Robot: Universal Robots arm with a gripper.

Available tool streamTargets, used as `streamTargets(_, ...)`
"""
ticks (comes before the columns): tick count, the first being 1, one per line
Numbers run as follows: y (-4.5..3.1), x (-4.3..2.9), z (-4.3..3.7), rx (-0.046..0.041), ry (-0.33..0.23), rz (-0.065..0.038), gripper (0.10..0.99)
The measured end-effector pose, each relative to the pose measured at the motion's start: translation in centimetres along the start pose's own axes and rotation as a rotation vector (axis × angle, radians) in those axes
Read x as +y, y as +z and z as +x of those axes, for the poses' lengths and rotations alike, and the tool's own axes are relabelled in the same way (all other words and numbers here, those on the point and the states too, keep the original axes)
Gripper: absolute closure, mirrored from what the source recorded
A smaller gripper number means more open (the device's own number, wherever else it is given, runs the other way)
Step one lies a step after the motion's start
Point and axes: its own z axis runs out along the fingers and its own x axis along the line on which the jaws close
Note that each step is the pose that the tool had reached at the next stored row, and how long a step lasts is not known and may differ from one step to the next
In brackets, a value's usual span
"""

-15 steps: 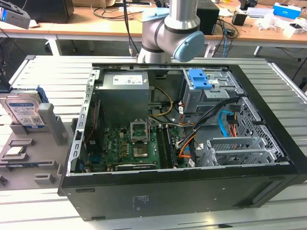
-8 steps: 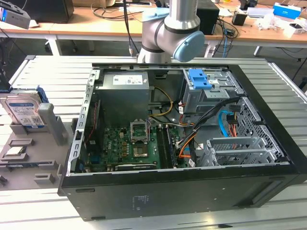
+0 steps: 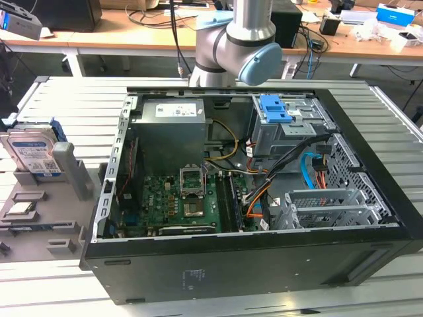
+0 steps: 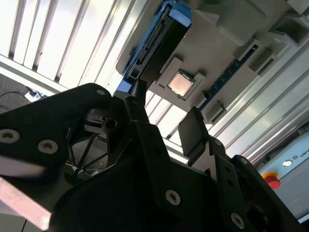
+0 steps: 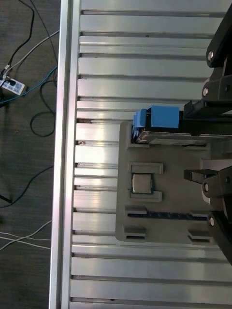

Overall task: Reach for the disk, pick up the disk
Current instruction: 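Pick up the disk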

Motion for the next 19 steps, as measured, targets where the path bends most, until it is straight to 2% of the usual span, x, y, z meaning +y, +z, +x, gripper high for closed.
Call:
streamTargets(2, 0.04, 0.02, -0.2, -0.0051, 0.0, 0.0, 0.545)
streamTargets(3, 0.21, 0.14, -0.5, -0.0118, -0.001, 0.0, 0.545)
streamTargets(5, 0.64, 0.43, -0.89, -0.0154, -0.001, 0.0, 0.545)
streamTargets(9, 1.4, 0.71, -1.23, -0.016, -0.001, 0.0, 0.545)
streamTargets(19, 3.77, 0.83, -1.7, -0.0159, -0.002, 0.0, 0.545)
